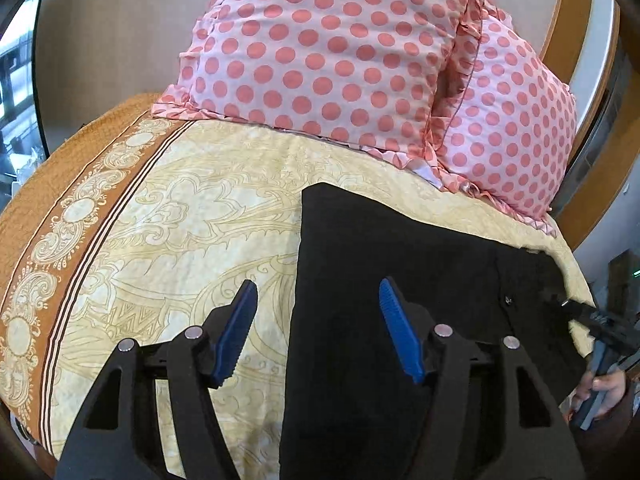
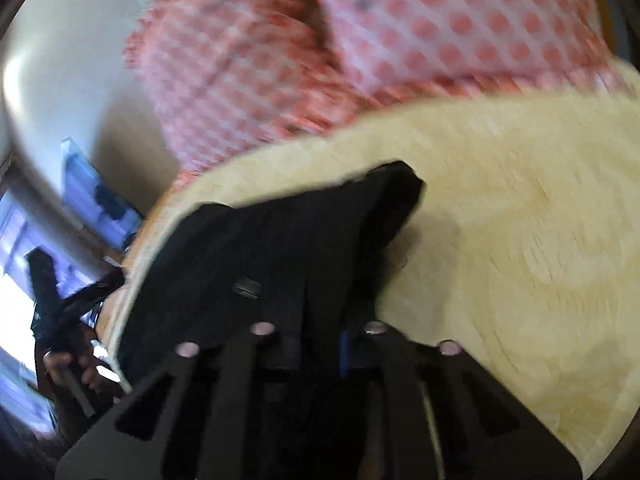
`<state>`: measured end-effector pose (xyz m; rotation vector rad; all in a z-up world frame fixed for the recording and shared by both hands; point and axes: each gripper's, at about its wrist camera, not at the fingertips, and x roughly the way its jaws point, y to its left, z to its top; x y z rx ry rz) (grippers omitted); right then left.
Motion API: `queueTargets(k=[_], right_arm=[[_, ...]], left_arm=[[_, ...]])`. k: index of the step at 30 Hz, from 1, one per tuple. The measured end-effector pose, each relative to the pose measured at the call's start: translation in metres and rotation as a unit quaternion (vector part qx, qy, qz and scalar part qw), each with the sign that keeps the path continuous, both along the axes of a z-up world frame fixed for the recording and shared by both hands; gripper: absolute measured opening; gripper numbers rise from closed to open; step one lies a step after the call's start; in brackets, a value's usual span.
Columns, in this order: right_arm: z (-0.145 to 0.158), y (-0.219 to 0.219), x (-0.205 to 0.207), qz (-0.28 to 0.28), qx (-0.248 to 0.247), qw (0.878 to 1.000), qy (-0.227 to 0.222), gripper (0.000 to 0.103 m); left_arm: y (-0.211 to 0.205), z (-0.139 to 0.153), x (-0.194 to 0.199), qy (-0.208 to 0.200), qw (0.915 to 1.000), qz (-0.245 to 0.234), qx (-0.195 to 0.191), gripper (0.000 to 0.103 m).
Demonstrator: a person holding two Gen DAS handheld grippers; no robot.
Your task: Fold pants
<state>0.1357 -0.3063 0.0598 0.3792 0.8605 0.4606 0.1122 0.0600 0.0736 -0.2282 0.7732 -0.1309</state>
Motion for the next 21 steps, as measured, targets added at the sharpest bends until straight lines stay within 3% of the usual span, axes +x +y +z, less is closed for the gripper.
queueTargets(k=[2, 3, 5, 8, 9, 10, 14, 16, 21], right_arm=[[0.023, 0.007, -0.006, 0.041, 0.043, 0.996, -0.06, 0.009], [0.026, 0.008, -0.005, 0.041, 0.036, 0.996, -0.067, 0.009], [0.016, 0.005, 0.007, 0.011, -0.012, 1.0, -0.027, 0.012], [-0.015, -0.011, 0.018, -0.028, -0.019, 0.998, 0.059, 0.04], [-0.019, -0.015, 0.019, -0.032, -0.011, 0.997, 0.072, 0.056], [-0.023, -0.02, 0.017, -0.035, 0.0, 0.996, 0.079, 0.064], [-0.028, -0.023, 0.016, -0.03, 0.003, 0.997, 0.072, 0.063], [-0.03, -0.014, 0.015, -0.005, 0.005, 0.998, 0.07, 0.054], [-0.029, -0.002, 0.017, 0.025, -0.003, 0.998, 0.056, 0.053]], left_arm=[[0.001, 0.0, 0.001, -0.001, 1.0, -0.004, -0.002, 0.066], [0.002, 0.0, 0.002, -0.002, 1.0, -0.006, -0.003, 0.066], [0.003, -0.002, 0.005, 0.0, 0.9999, -0.01, -0.005, 0.068], [0.006, -0.004, 0.01, 0.005, 0.9998, -0.015, -0.008, 0.071], [0.007, -0.004, 0.012, 0.008, 0.9998, -0.016, -0.009, 0.072], [0.009, -0.005, 0.015, 0.013, 0.9997, -0.018, -0.01, 0.074], [0.01, -0.01, 0.028, 0.034, 0.9988, -0.03, -0.019, 0.077], [0.007, -0.014, 0.035, 0.052, 0.9974, -0.043, -0.026, 0.077], [-0.001, -0.026, 0.05, 0.091, 0.9919, -0.073, -0.05, 0.077]])
